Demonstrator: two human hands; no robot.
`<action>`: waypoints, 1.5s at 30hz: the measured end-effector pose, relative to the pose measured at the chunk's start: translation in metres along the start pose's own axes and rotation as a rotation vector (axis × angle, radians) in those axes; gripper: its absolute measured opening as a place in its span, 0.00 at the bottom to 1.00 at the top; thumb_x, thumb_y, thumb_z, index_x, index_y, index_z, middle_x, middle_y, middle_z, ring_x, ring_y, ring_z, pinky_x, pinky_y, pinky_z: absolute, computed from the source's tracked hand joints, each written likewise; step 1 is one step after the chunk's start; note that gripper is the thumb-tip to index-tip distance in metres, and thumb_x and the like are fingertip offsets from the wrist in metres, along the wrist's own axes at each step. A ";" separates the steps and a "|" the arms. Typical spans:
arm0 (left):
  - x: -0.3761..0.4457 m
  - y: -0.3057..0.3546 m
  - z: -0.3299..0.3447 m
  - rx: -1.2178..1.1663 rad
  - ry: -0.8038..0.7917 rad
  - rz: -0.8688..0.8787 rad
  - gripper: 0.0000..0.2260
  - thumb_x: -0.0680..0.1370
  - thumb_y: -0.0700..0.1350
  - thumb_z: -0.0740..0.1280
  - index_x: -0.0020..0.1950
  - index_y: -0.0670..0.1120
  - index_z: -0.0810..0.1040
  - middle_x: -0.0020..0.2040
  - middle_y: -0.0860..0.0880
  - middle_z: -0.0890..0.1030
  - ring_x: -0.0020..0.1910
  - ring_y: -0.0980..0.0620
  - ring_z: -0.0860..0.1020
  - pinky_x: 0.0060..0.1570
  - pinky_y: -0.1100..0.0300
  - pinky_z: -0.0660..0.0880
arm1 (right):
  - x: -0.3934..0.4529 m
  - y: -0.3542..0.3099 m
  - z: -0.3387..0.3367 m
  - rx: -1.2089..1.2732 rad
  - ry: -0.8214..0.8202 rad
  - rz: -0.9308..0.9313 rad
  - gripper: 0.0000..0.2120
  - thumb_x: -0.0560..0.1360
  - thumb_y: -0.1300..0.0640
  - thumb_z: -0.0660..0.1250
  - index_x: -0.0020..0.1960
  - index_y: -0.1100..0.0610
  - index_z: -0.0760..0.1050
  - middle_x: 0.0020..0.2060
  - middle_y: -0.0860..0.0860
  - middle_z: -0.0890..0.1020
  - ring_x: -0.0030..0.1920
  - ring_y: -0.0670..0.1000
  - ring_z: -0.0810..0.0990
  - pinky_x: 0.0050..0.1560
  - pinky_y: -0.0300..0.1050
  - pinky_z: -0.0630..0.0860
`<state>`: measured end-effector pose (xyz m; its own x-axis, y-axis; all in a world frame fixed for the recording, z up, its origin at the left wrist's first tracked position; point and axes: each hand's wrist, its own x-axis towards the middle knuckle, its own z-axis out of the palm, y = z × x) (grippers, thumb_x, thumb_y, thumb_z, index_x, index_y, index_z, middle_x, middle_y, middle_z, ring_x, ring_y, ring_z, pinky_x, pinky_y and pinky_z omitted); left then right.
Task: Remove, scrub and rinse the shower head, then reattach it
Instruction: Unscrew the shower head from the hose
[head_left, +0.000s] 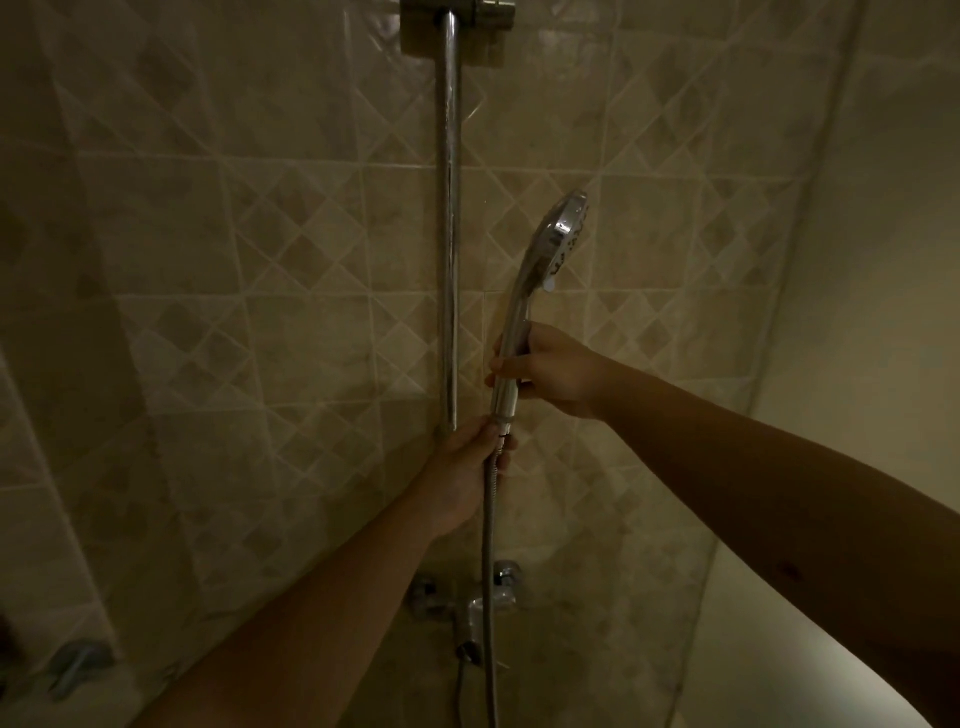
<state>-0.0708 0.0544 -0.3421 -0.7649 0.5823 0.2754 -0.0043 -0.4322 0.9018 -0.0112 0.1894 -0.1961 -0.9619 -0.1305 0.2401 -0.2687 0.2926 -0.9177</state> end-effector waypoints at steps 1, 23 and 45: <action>0.001 0.000 0.001 0.028 0.016 0.012 0.15 0.71 0.53 0.74 0.55 0.51 0.81 0.43 0.52 0.81 0.40 0.54 0.76 0.41 0.61 0.74 | 0.000 0.001 0.001 0.012 0.006 -0.001 0.07 0.76 0.68 0.65 0.52 0.61 0.71 0.45 0.54 0.79 0.49 0.52 0.82 0.53 0.49 0.81; 0.007 -0.001 0.002 0.453 0.115 0.020 0.11 0.78 0.36 0.66 0.59 0.45 0.79 0.44 0.51 0.82 0.43 0.57 0.80 0.44 0.65 0.78 | 0.005 0.016 -0.015 0.020 0.091 0.020 0.08 0.76 0.67 0.66 0.52 0.58 0.71 0.46 0.54 0.79 0.49 0.52 0.83 0.54 0.52 0.80; 0.062 0.081 0.029 1.417 -0.024 0.278 0.17 0.80 0.42 0.65 0.69 0.43 0.74 0.64 0.42 0.79 0.61 0.46 0.77 0.54 0.70 0.65 | 0.008 0.020 -0.052 -0.118 0.221 -0.008 0.06 0.75 0.65 0.67 0.47 0.55 0.75 0.46 0.54 0.81 0.55 0.60 0.81 0.60 0.57 0.77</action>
<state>-0.0997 0.0754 -0.2421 -0.6234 0.6121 0.4865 0.7818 0.4939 0.3806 -0.0264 0.2436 -0.1959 -0.9435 0.0736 0.3230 -0.2682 0.4024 -0.8753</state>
